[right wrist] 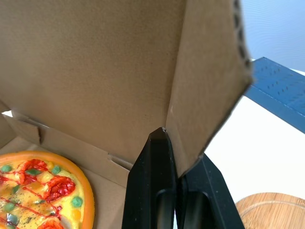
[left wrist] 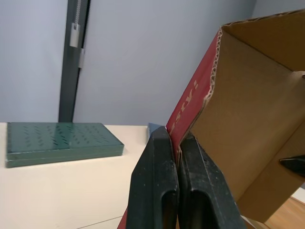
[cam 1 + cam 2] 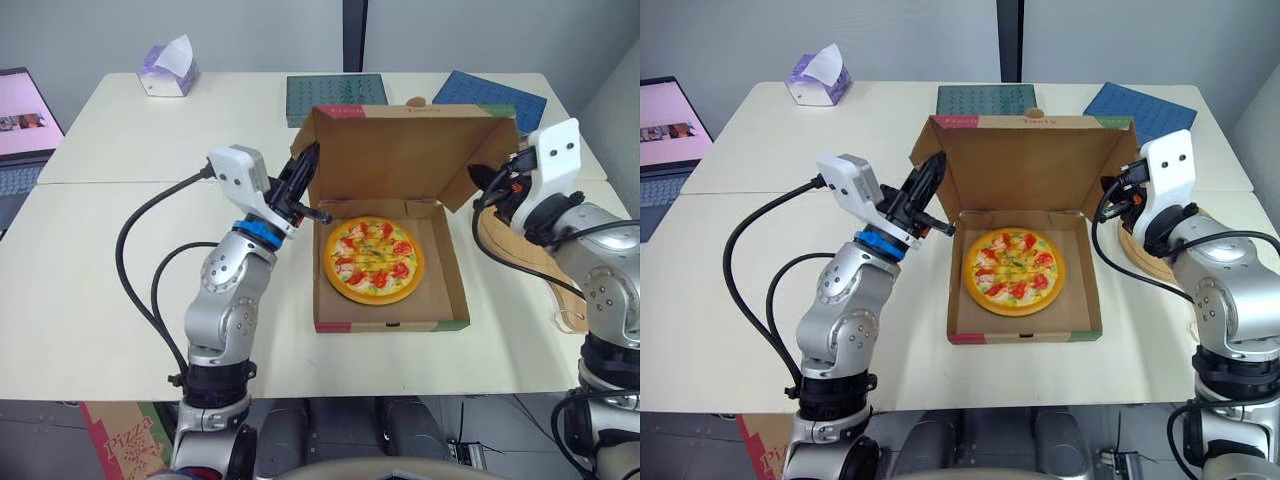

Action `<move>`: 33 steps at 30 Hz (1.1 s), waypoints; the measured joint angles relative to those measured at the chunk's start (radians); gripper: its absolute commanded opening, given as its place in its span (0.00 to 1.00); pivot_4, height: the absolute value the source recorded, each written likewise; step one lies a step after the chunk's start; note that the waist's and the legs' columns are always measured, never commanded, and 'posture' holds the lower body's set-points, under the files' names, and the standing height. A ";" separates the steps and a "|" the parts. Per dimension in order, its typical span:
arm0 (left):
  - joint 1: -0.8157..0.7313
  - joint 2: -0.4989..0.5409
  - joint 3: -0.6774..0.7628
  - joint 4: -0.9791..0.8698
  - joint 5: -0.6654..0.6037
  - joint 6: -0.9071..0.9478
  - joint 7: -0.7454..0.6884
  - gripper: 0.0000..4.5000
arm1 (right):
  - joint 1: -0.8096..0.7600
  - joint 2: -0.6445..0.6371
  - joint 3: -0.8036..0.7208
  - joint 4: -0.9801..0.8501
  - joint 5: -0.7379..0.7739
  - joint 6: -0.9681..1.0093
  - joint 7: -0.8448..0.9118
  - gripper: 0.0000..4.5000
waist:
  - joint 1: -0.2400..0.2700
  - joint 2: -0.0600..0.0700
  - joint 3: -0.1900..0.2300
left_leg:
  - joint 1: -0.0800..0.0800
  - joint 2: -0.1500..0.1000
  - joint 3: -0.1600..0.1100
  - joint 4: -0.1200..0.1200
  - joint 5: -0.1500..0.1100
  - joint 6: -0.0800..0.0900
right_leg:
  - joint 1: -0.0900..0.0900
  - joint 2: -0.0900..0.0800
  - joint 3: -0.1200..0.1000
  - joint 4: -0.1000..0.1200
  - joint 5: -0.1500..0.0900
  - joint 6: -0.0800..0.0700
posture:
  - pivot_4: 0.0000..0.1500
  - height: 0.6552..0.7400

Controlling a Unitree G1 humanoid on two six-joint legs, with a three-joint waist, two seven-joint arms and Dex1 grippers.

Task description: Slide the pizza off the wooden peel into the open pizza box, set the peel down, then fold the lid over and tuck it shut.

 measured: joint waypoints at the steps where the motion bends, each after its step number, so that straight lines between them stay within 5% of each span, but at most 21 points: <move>1: 0.014 -0.016 -0.014 -0.008 0.025 -0.019 0.017 0.00 | 0.000 0.005 0.000 -0.005 0.000 0.005 -0.006 0.01 | 0.000 0.000 0.000 | 0.000 0.000 0.000 0.000 0.000 0.000 | 0.000 0.000 0.000 0.000 0.000 0.000 | 1.00 1.00; 9: 0.068 -0.077 -0.081 0.000 0.136 -0.158 0.052 0.00 | 0.001 0.012 -0.002 -0.023 0.000 0.045 -0.017 0.01 | 0.000 0.000 0.000 | 0.000 0.000 0.000 0.000 0.000 0.000 | 0.000 0.000 0.000 0.000 0.000 0.000 | 1.00 1.00; 33: 0.202 -0.056 -0.097 0.034 0.122 -0.309 -0.028 0.00 | 0.030 0.128 -0.082 -0.164 0.041 0.242 -0.072 0.01 | 0.001 0.000 -0.001 | 0.000 0.000 0.000 0.000 0.000 0.000 | 0.001 0.000 0.000 0.000 0.000 0.000 | 1.00 1.00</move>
